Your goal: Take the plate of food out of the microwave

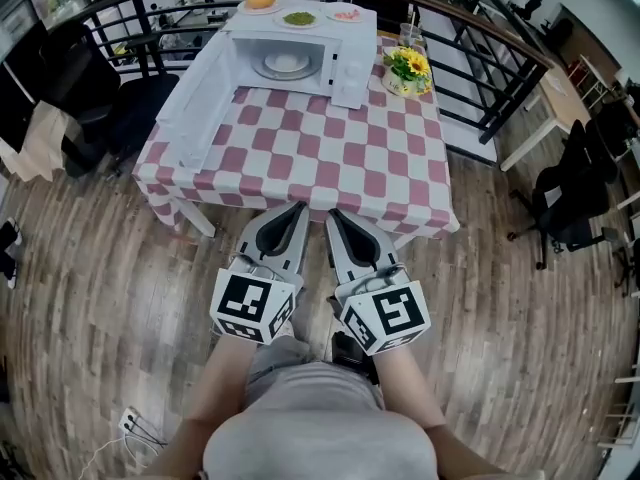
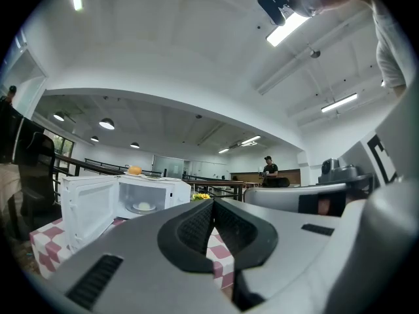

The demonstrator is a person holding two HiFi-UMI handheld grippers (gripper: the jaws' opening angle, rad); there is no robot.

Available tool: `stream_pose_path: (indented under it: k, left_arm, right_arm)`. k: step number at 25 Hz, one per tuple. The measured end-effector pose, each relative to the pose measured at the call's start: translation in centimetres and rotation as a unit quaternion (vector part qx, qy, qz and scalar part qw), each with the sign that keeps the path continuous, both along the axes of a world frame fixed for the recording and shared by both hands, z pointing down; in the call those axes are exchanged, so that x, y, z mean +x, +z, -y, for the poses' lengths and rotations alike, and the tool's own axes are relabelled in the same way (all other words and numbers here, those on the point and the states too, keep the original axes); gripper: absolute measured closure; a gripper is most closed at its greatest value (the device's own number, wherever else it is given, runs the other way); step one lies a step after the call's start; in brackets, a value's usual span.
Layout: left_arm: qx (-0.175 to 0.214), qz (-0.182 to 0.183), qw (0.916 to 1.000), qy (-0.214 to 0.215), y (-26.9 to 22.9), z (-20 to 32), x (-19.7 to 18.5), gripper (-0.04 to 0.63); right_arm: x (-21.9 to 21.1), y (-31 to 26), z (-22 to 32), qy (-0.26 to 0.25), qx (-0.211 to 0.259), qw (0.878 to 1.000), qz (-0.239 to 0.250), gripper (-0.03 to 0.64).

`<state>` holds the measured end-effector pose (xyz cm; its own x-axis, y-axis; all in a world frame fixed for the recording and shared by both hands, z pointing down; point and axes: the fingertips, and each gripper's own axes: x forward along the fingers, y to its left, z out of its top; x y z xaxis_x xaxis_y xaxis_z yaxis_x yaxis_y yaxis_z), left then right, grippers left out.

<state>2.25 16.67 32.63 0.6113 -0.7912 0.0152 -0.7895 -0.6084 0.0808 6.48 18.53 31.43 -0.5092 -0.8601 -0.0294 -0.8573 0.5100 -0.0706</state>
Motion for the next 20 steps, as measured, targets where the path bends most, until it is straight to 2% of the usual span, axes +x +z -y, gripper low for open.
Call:
stream_pose_path:
  k: [7,20]
  left_arm:
    - [0.001,0.0,0.9999,0.013,-0.1,2.5,-2.9,0.594]
    - [-0.018,-0.006,0.9998,0.009,1.2,7.7,-5.4,0.594]
  right_arm:
    - [-2.8,-0.1,3.1,0.023,0.003,1.0,-0.008,0.591]
    - [-4.9,1.4,7.8,0.02,-0.015,1.0,-0.015,0.591]
